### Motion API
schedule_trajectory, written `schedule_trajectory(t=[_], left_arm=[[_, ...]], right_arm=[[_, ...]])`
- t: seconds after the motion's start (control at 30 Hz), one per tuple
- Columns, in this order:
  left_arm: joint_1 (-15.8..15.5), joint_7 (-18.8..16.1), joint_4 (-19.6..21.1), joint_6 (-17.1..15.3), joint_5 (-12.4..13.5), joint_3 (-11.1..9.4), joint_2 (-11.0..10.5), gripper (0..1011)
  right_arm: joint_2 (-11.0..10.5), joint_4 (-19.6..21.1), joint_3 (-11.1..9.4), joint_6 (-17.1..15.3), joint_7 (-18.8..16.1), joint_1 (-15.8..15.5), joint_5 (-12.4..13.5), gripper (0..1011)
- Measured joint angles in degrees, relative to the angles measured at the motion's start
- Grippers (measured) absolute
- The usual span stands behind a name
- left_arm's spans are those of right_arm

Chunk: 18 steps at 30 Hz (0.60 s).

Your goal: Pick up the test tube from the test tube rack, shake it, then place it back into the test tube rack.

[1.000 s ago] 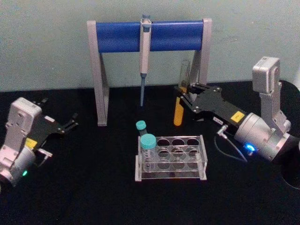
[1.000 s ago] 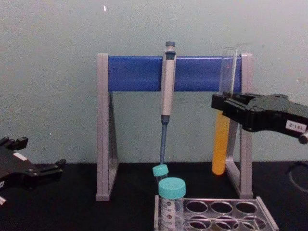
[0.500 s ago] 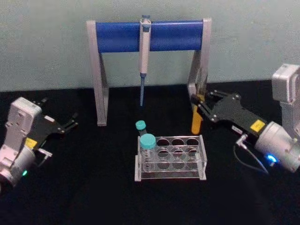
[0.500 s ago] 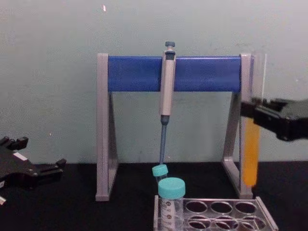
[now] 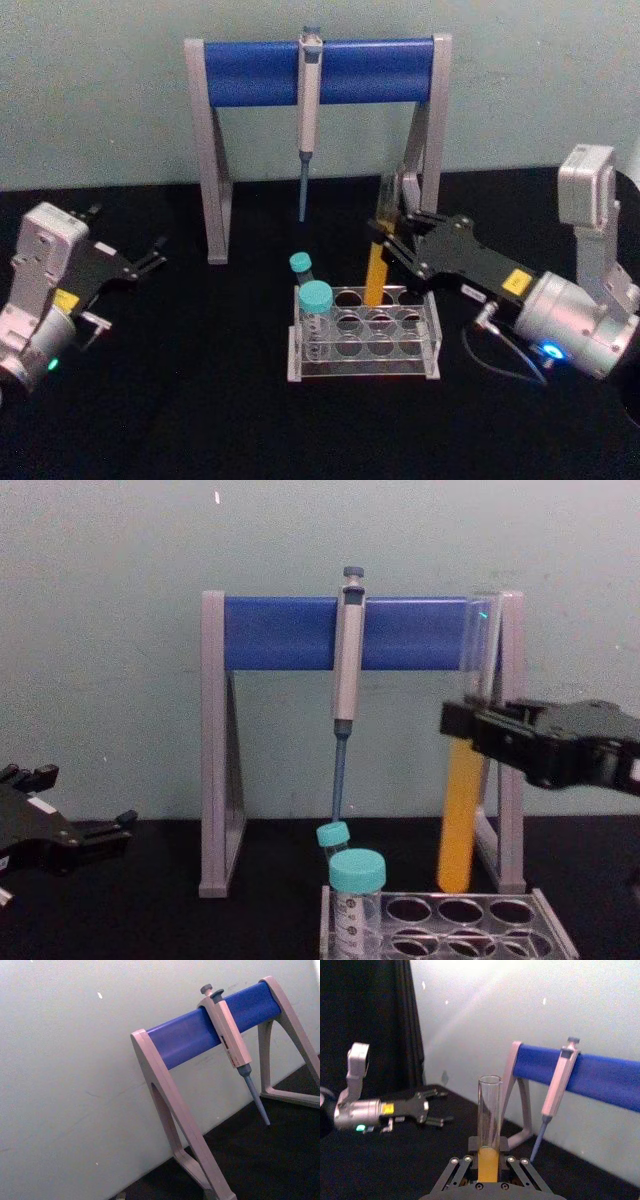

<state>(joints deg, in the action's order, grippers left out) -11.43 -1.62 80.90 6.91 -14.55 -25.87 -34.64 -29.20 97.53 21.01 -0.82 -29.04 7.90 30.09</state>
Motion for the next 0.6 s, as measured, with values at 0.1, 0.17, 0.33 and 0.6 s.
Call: schedule_trajectory(t=[0.1,0.17,0.33,0.6], left_arm=[[0.0,0.0,0.0,0.0,0.0,0.0,0.0,1001],[0.0,0.0,0.0,0.0,0.0,0.0,0.0,1001],[0.0,0.0,0.0,0.0,0.0,0.0,0.0,1001],[0.0,0.0,0.0,0.0,0.0,0.0,0.0,1001]], right_arm=[[1.6,-1.6,0.4,1.2,1.0,1.2,0.1,223],[2.6,-2.6,0.4,2.0,2.2,2.0,-0.3,222],[4.0,-4.1,-0.2,2.8,4.8,2.8,-1.8,222],[4.7,-4.7,-1.5,2.8,7.1,2.8,-4.2,222]])
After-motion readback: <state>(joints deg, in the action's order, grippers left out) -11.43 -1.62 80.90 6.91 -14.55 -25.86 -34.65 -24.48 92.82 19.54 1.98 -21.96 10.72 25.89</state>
